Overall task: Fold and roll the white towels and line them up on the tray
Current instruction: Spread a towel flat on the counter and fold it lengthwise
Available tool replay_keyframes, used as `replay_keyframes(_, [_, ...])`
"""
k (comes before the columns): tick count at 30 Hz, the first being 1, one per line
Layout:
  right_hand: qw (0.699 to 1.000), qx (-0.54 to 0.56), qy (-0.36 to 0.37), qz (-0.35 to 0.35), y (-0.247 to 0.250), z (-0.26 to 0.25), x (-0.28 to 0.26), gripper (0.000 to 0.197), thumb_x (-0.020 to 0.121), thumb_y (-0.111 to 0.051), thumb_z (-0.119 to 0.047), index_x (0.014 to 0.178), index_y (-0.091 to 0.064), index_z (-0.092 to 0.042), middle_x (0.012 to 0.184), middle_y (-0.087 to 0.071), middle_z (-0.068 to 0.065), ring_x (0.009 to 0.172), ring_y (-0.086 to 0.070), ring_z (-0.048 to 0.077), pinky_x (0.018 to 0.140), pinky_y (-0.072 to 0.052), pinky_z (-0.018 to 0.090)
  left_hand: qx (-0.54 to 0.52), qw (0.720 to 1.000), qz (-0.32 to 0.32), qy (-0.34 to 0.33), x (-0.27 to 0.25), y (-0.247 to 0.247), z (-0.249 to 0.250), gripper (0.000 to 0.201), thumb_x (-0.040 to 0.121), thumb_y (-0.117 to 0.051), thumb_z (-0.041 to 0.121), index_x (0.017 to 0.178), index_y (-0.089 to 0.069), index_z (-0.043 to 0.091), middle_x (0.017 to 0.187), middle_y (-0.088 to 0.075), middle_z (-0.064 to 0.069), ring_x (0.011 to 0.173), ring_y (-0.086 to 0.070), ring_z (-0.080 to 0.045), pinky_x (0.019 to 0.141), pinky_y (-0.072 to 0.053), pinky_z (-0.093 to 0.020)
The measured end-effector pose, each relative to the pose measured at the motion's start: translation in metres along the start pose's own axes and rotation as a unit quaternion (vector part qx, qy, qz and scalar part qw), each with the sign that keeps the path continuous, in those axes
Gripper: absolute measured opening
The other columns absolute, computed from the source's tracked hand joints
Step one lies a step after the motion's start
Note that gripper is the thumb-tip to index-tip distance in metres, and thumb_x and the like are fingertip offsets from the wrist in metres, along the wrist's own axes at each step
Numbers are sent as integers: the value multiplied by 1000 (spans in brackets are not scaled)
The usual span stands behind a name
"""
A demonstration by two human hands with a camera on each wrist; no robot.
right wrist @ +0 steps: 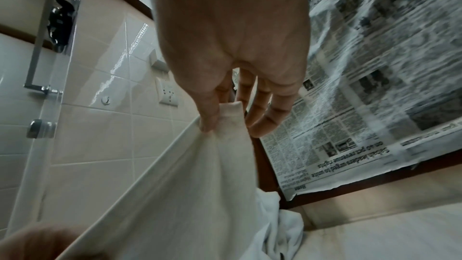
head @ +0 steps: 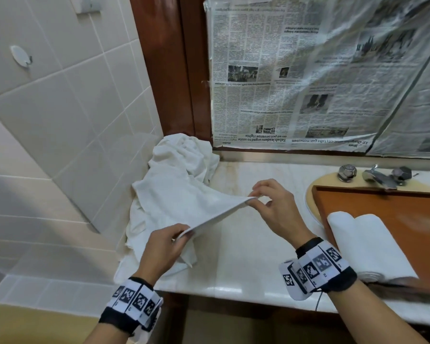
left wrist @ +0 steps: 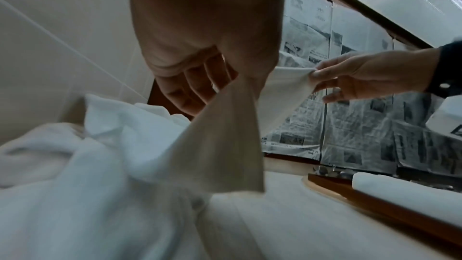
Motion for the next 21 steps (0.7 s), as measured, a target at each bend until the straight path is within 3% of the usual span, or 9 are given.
replay_keyframes(3, [1000,-7,-22,-5,36,12,-13,1,88,-74,-16,87,-74,-16,83,-69,-7,80,-62,11,62,-45,20,-21,999,-35,6,-7,1,11,6,92,-71,30,89,-77,31,81,-73,20,73,-68,0,61,-46,-11])
replay_keyframes(7, [999,-15,-41,11,84,30,-33,4,88,-74,-18,85,-74,-16,72,-68,-12,71,-60,7,61,-41,15,-12,999,-42,8,-7,4,26,9,92,-70,32,90,-76,38,86,-72,28,80,-68,3,68,-47,-13])
replay_keyframes(10, [998,-4,-65,25,119,39,-45,5,88,-74,-22,84,-74,-20,69,-66,-15,64,-59,7,61,-45,23,-5,999,-40,-3,-4,11,43,12,93,-69,27,92,-74,39,89,-70,31,85,-66,4,70,-45,-9])
replay_keyframes(15, [991,109,-75,37,161,25,-65,7,89,-72,-16,85,-73,-11,71,-67,4,57,-54,13,56,-46,25,-38,999,-12,-17,-2,23,73,8,91,-71,21,93,-76,27,90,-72,24,86,-66,3,72,-43,-5])
replay_keyframes(18, [987,135,-74,46,164,26,-71,8,90,-71,-15,85,-72,-9,73,-66,9,58,-52,11,53,-44,25,-67,998,-6,-8,-1,16,82,5,90,-73,22,93,-75,25,88,-73,18,84,-67,1,73,-48,-11])
replay_keyframes(21, [992,90,-88,13,134,47,-73,7,91,-71,-18,87,-73,-14,74,-68,1,62,-56,10,53,-45,26,-69,997,-26,25,3,-9,71,4,89,-74,25,92,-73,27,84,-73,15,79,-67,-1,69,-49,-14])
Point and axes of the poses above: each hand's wrist, its own x-axis towards the middle knuckle, its own y-axis out of the back of the hand, z = x × y, the point moved 4 cm from there along x, towards the middle knuckle
